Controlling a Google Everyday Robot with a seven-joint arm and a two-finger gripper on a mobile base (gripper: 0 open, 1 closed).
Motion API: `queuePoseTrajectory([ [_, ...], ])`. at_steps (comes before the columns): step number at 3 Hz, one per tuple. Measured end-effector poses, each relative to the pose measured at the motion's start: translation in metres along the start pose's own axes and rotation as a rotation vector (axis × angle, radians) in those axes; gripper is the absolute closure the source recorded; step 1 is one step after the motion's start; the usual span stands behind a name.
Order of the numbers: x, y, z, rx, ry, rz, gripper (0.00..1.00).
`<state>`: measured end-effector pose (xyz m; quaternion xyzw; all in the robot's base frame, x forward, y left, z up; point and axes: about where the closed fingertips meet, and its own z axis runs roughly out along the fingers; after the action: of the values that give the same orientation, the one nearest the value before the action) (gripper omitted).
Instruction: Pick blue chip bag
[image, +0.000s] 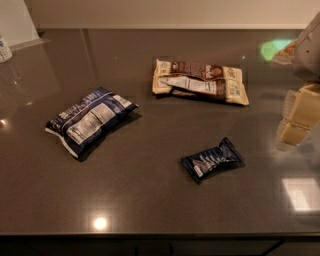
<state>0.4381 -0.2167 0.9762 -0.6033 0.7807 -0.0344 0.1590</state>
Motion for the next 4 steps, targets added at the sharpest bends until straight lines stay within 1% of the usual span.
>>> queuePoseTrajectory([
  [1, 0.000, 0.000, 0.000, 0.000, 0.000, 0.000, 0.00],
  [2, -0.004, -0.001, 0.001, 0.000, -0.020, 0.002, 0.00],
  [3, -0.023, -0.004, 0.005, -0.007, -0.092, -0.002, 0.00],
  [4, -0.059, -0.006, 0.019, -0.038, -0.214, -0.018, 0.00],
])
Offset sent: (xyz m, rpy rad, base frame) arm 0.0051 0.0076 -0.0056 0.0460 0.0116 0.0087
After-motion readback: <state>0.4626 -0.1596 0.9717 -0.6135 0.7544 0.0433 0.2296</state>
